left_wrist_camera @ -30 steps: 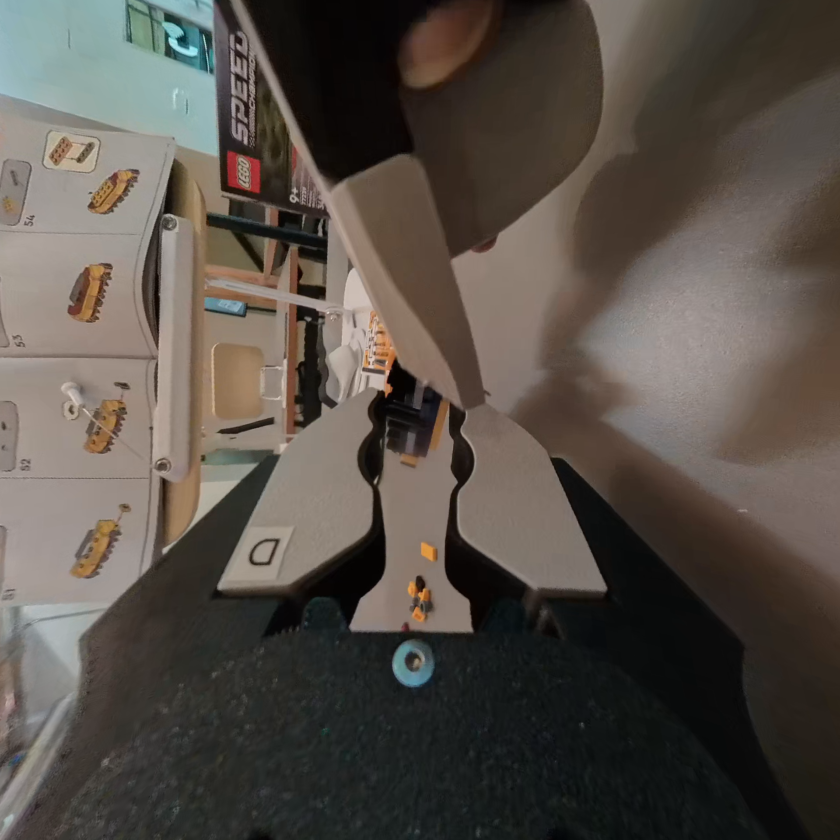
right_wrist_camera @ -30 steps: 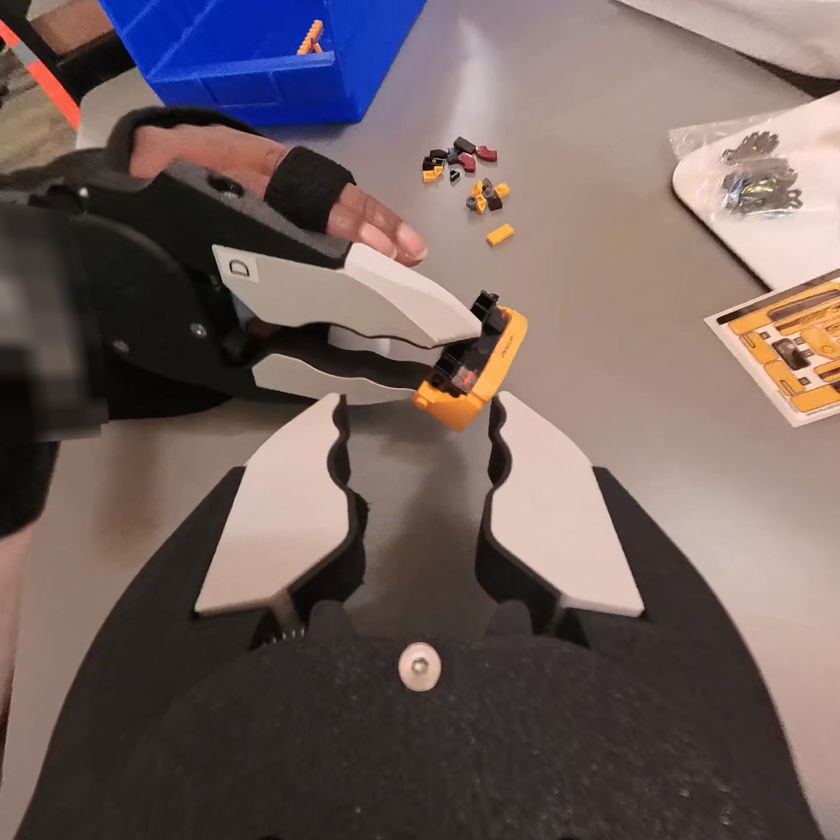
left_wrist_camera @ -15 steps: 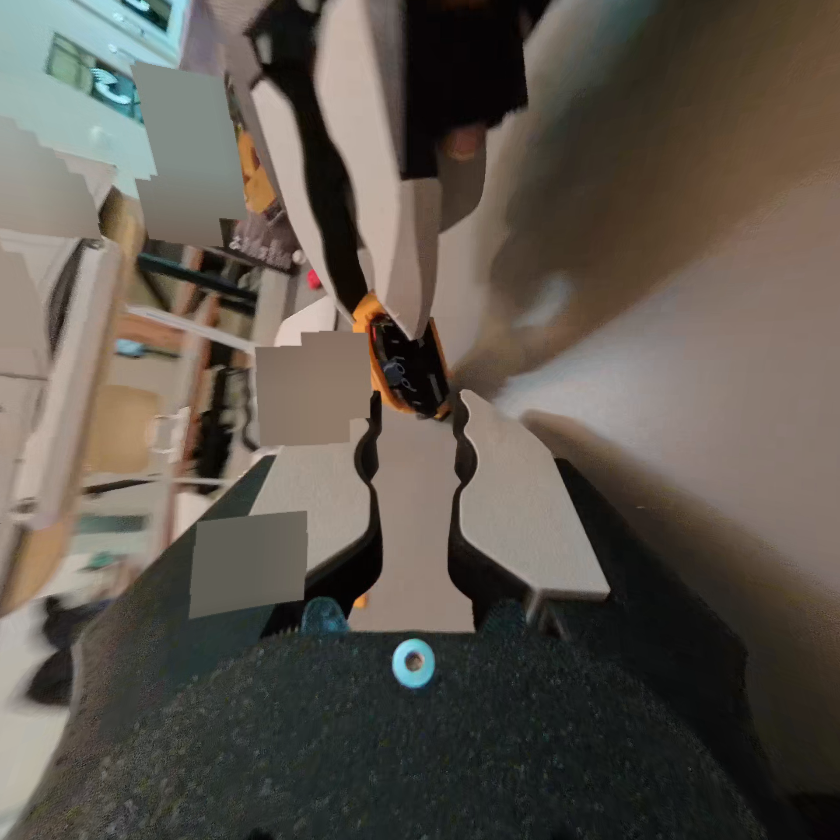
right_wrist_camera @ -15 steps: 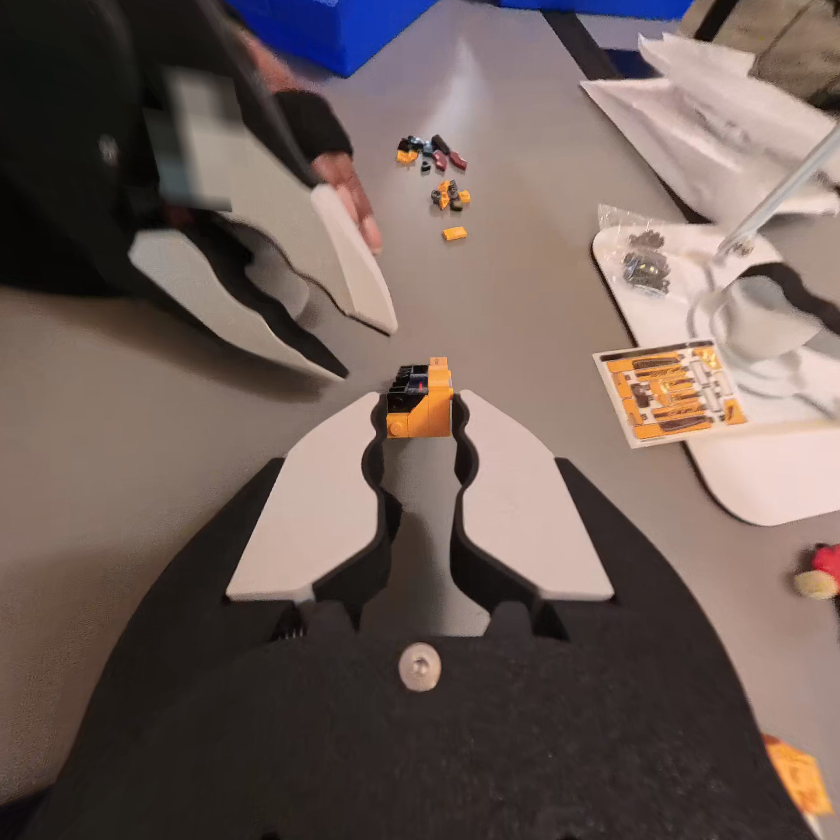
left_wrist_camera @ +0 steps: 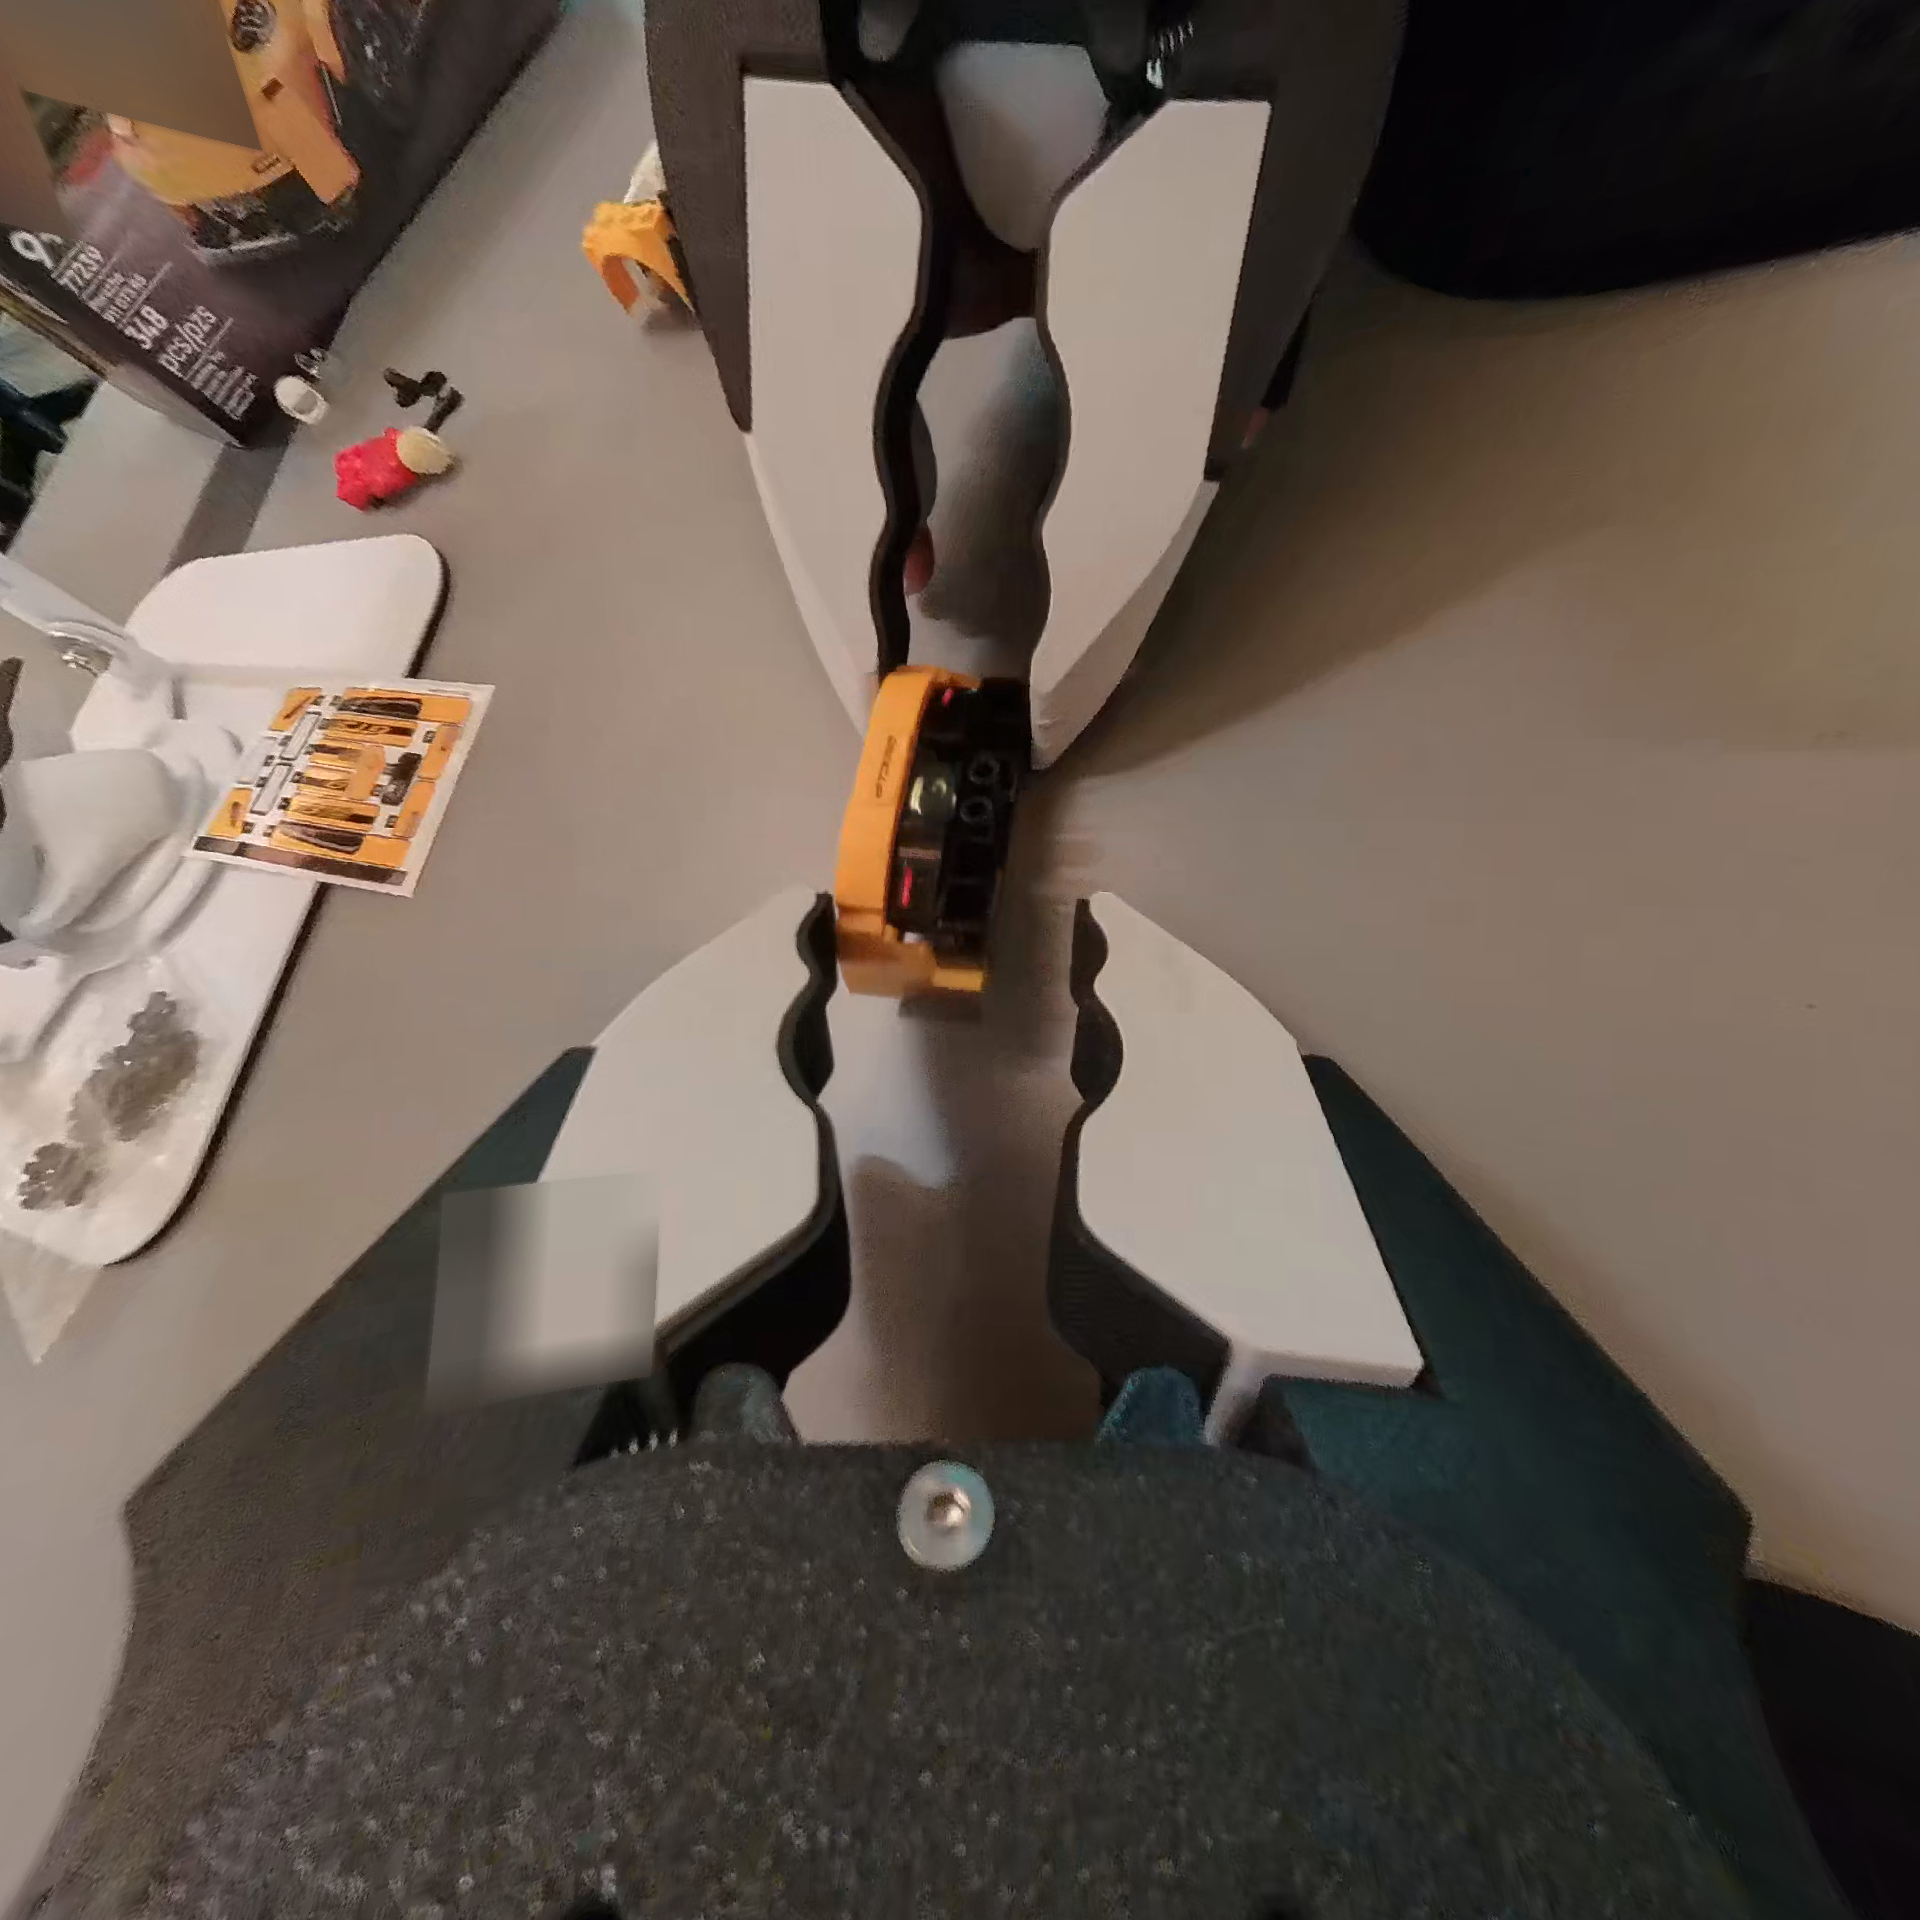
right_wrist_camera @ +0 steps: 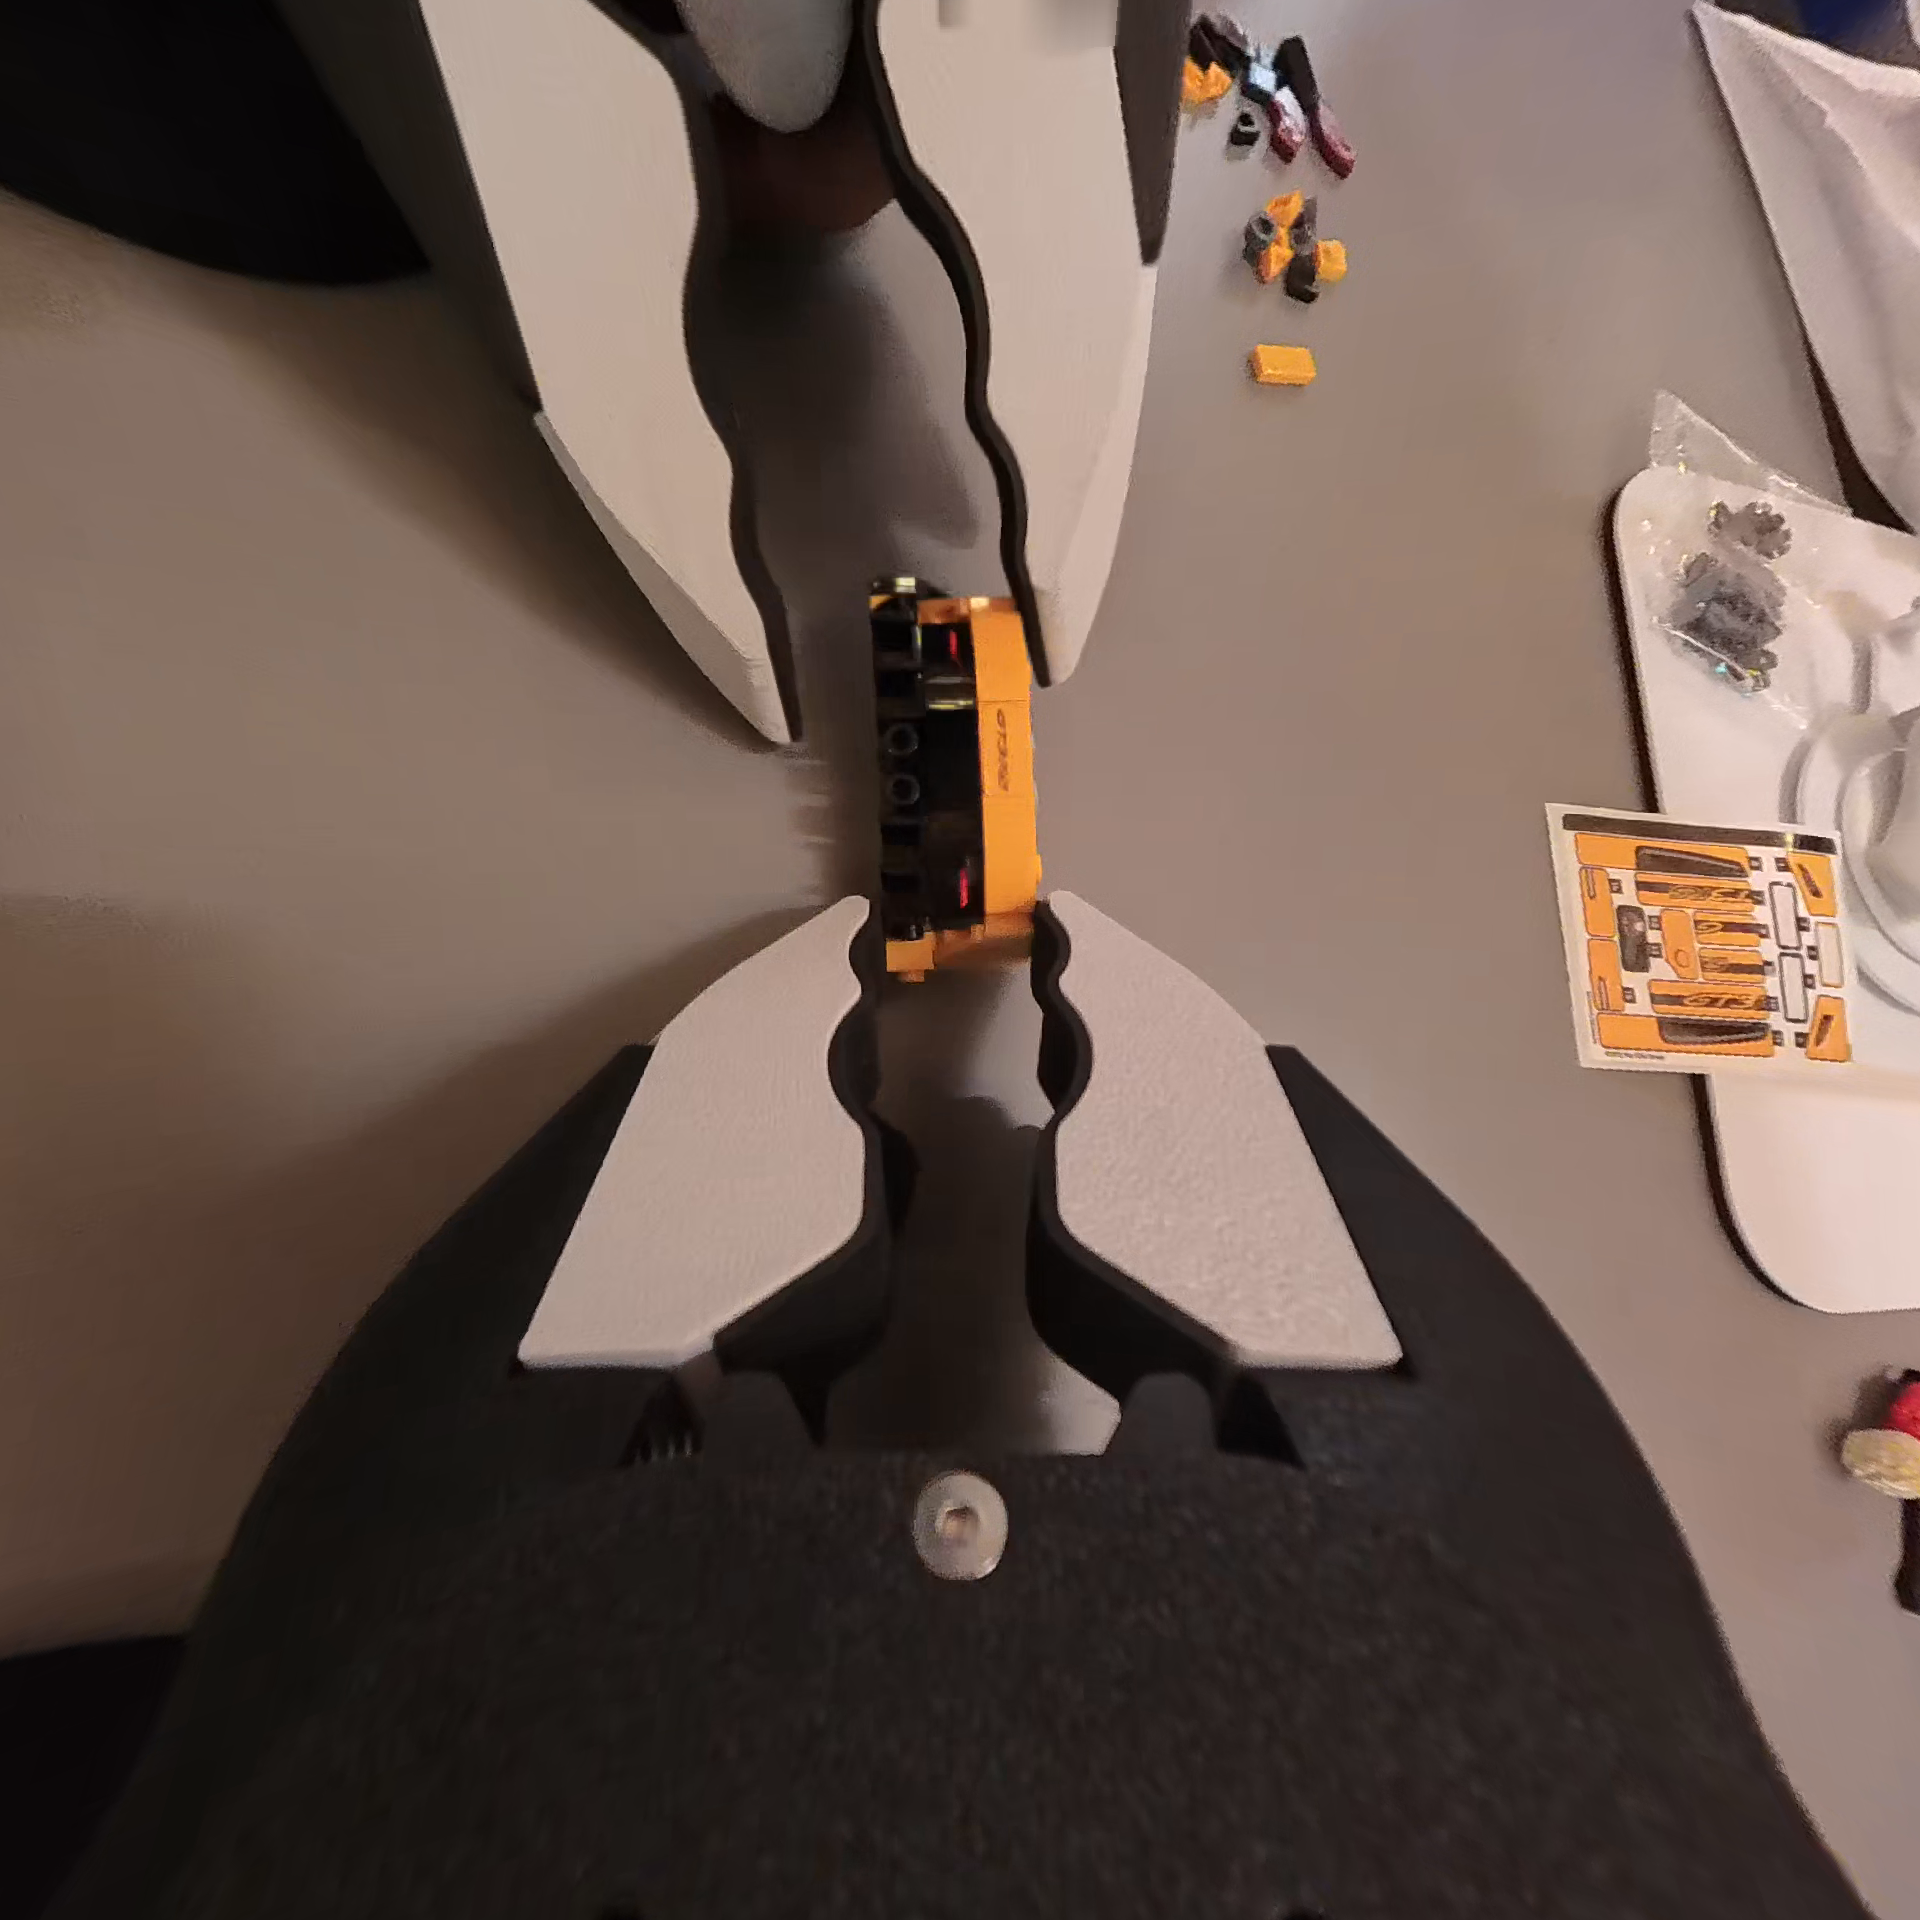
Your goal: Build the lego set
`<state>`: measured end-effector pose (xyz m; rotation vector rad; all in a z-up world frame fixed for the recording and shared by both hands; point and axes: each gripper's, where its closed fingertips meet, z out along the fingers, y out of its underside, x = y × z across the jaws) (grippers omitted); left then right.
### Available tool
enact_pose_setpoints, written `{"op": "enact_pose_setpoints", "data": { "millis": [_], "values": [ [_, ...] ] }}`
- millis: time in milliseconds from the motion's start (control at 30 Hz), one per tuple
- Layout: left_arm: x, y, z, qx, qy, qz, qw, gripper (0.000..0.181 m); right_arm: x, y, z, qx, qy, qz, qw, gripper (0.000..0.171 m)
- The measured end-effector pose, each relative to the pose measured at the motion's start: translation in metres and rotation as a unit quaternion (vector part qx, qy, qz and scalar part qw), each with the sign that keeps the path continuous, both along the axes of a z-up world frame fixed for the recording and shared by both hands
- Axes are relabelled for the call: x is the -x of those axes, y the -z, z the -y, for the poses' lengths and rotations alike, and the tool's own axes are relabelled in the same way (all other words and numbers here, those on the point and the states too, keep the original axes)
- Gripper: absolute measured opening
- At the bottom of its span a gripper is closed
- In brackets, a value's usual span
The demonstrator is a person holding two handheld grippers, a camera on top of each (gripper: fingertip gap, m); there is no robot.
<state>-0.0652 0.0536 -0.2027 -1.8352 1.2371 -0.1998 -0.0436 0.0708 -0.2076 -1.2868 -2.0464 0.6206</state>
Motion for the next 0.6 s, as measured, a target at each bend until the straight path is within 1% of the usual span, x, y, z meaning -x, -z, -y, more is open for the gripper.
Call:
{"op": "enact_pose_setpoints", "data": {
  "millis": [67,167,600],
  "values": [
    [0.0011,0.0011,0.0000,0.009,-0.004,0.003,1.000,0.040,0.0003,-0.0002,0.0011,0.004,-0.002,-0.001,1.000,0.028],
    [0.0019,0.0022,0.0017,0.014,-0.002,-0.001,1.000,0.030,0.0007,-0.0020,-0.0005,0.015,0.003,-0.008,1.000,0.031],
    [0.0050,-0.0018,0.0016,0.020,-0.007,0.015,1.000,0.031,0.0011,-0.0041,-0.0019,0.045,0.009,-0.020,0.999,0.030]
  ]
}}
